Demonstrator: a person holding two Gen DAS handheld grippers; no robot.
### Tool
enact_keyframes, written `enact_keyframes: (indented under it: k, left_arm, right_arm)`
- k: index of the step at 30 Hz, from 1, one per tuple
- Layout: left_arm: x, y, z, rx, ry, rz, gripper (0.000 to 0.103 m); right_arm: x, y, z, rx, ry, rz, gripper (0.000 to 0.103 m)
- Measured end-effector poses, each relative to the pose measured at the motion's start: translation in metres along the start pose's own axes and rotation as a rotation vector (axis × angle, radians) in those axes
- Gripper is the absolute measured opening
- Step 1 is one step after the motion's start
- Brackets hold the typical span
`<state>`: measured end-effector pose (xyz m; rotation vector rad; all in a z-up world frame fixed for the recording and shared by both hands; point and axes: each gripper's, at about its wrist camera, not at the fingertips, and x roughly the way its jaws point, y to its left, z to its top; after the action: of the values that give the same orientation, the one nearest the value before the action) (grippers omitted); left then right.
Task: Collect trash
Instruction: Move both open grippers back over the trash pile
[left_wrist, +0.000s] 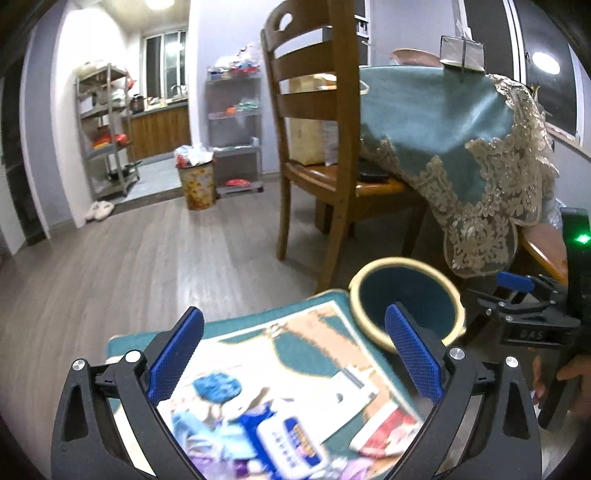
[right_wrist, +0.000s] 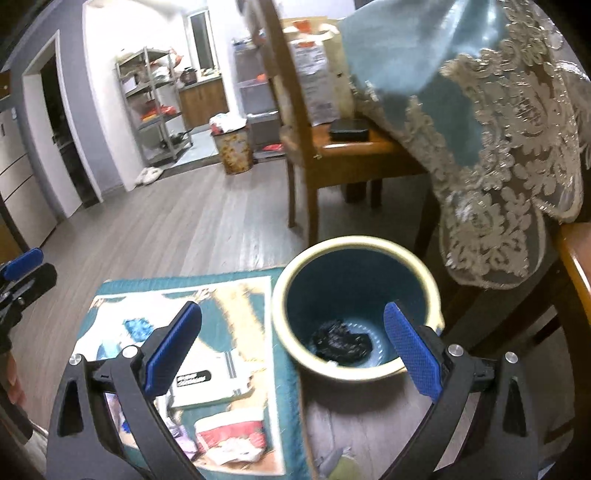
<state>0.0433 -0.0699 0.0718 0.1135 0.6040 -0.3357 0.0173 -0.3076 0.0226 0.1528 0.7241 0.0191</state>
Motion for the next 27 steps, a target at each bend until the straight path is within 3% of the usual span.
enact_keyframes:
  k: [5, 13, 27]
  left_arm:
    - [-0.018, 0.024, -0.026, 0.027, 0.023, 0.052, 0.098]
    - [-0.031, 0.075, -0.056, -0.046, 0.051, 0.115, 0.098]
    - [0.006, 0.162, -0.115, -0.209, 0.205, 0.248, 0.098]
  right_arm:
    - [0.013, 0.032, -0.015, -0.011, 0.055, 0.032, 0.097]
    - [0.045, 0.072, -0.025, -0.03, 0.136, 0.07, 0.097]
    - [0.106, 0.097, -0.049, -0.13, 0.24, 0.01, 0.097]
